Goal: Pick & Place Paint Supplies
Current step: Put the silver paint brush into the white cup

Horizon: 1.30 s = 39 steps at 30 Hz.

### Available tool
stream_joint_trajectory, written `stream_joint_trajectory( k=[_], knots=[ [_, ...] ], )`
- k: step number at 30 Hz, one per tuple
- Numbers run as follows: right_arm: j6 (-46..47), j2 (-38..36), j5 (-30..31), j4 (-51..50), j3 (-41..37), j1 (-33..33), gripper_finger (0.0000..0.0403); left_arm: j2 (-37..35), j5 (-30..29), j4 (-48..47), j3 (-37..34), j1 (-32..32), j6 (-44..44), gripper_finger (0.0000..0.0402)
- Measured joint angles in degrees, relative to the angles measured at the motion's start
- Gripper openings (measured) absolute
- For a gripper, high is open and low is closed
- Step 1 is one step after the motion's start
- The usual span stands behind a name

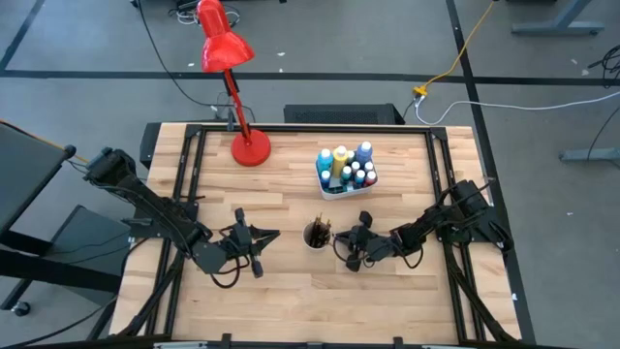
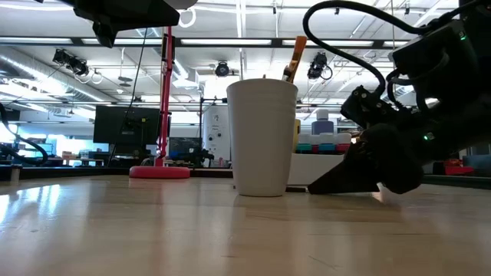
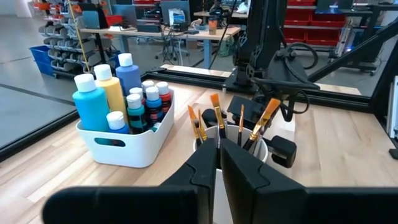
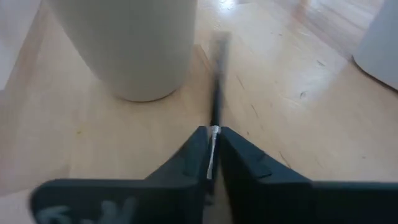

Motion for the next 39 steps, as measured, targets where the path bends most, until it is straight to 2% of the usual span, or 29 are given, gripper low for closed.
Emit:
stream_joint_trajectory(
  k=[4, 8, 11, 16, 24, 28, 32, 36, 39],
  knots=[
    [0.0, 0.0, 0.11, 0.0, -0.09, 0.07, 0.0011, 0.0, 0.0, 0.0, 0.0, 0.0, -0.24, 0.0034],
    [-0.04, -1.63, -0.24, -1.73, -0.09, 0.73, 0.0016, 0.0, 0.46, 0.0, 0.0, 0.0, -1.33, 0.0034],
    [-0.62, -5.71, -0.79, -7.85, -0.31, 1.11, 0.0011, 0.0, 2.3, 0.0, 0.0, 0.0, -2.43, 0.0034],
    [-1.53, -17.13, -0.83, -26.56, -0.5, 1.15, 0.0007, 0.0, 4.63, 0.0, 0.0, -0.02, -3.87, 0.0034],
    [-1.78, -40.98, -1.41, -53.29, 1.0, 1.32, 0.0004, 0.0, 5.88, -0.02, 0.0, -0.02, -6.94, 0.0034],
    [-2.83, -49.25, -1.16, -70.79, 8.37, 2.2, 0.0002, 0.0, 5.88, -0.02, 0.0, -0.02, -7.57, 0.0034],
    [-7.2, -51.74, 0.6, -86.01, 19.87, 3.58, 0.0002, 0.0, 5.87, -0.05, 0.0, -0.02, -7.57, 0.0034],
    [-10.81, -50.79, -1.2, -93.65, 32.54, 4.47, 0.0002, 0.0, 5.85, -0.05, 0.0, -0.02, -7.57, 0.0034],
    [-14.94, -49.06, -1.07, -94.86, 38.14, 4.74, 0.0002, 0.0, 5.84, -0.07, 0.0, -0.02, -7.57, 0.0034]
  ],
)
